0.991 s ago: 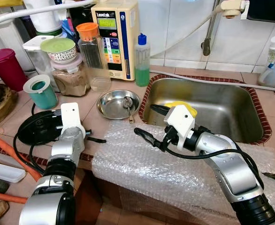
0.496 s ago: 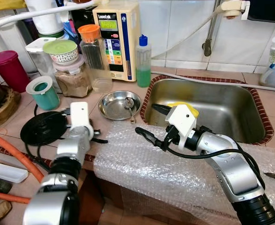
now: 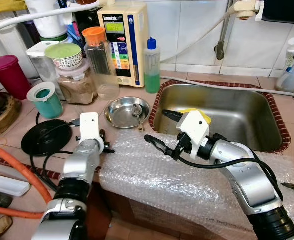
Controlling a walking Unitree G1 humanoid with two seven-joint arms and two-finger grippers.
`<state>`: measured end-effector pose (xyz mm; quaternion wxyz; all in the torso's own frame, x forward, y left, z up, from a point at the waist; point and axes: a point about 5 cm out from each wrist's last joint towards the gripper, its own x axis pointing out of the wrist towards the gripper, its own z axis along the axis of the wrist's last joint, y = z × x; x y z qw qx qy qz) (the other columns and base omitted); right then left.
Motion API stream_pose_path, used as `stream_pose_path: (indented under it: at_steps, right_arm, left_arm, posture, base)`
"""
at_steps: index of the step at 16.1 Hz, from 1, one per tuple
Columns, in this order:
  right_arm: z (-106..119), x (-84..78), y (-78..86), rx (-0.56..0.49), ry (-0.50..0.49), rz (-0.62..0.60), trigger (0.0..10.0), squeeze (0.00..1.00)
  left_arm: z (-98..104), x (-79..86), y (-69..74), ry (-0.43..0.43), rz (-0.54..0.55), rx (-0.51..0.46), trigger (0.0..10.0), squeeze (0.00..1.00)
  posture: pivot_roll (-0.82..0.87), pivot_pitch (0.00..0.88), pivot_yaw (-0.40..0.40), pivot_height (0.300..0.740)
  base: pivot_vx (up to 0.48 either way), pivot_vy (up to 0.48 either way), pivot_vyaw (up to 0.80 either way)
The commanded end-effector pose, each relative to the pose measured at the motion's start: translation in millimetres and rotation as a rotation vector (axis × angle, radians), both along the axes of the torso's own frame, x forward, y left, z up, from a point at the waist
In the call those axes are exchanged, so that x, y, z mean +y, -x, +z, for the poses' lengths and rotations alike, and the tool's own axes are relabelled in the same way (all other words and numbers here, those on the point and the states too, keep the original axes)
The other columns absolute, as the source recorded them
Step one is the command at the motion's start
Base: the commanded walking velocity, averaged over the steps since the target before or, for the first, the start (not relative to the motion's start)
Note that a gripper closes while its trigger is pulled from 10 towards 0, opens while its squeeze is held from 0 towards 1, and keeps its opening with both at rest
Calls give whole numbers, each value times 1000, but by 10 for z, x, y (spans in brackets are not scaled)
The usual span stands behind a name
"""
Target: Kitchen organization
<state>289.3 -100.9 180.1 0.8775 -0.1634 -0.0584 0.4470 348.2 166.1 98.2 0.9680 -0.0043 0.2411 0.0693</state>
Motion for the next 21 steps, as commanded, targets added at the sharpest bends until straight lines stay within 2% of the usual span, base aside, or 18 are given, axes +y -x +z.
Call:
stream_pose_path:
  at_steps: [1, 4, 8, 10, 12, 13, 16, 21]
  right_arm:
    - [49, 8, -18, -20, -1, 6, 10000, 0]
    - [45, -4, -24, -20, 0, 1, 10000, 0]
    - [51, 19, -38, -23, -5, 4, 10000, 0]
    - [52, 28, -39, -24, -5, 8, 10000, 0]
    - [53, 31, -37, -25, -4, 10, 10000, 0]
    - [53, 28, -31, -25, -5, 9, 10000, 0]
    - [48, 19, -11, -21, -5, 6, 10000, 0]
    - [31, 5, 40, -14, -2, -1, 10000, 0]
  left_arm:
    - [-103, 100, 92, -9, 41, 72, 10000, 1000]
    - [47, 76, 124, -40, 46, 10, 10000, 1000]
    - [150, 81, -17, -46, 32, -39, 10000, 1000]
    - [265, 85, -130, -51, -26, -69, 10000, 1000]
    - [330, 196, -217, -55, 24, -80, 10000, 1000]
    - [362, 260, -273, -48, 58, -79, 10000, 1000]
    - [370, 267, -350, -18, 89, -72, 10000, 1000]
    - [323, 188, -408, 82, 78, -42, 10000, 1000]
  posture:
    - [39, 0, 93, 740]
    - [40, 0, 99, 740]
    - [45, 0, 100, 740]
    - [43, 0, 98, 740]
    - [38, 0, 100, 740]
    - [32, 0, 99, 740]
    - [21, 0, 102, 740]
    - [-3, 0, 117, 740]
  base:
    - [0, 0, 0]
    - [0, 0, 0]
    - [0, 0, 0]
    - [0, 0, 0]
    - [0, 0, 0]
    - [0, 0, 0]
    - [0, 0, 0]
    - [0, 0, 0]
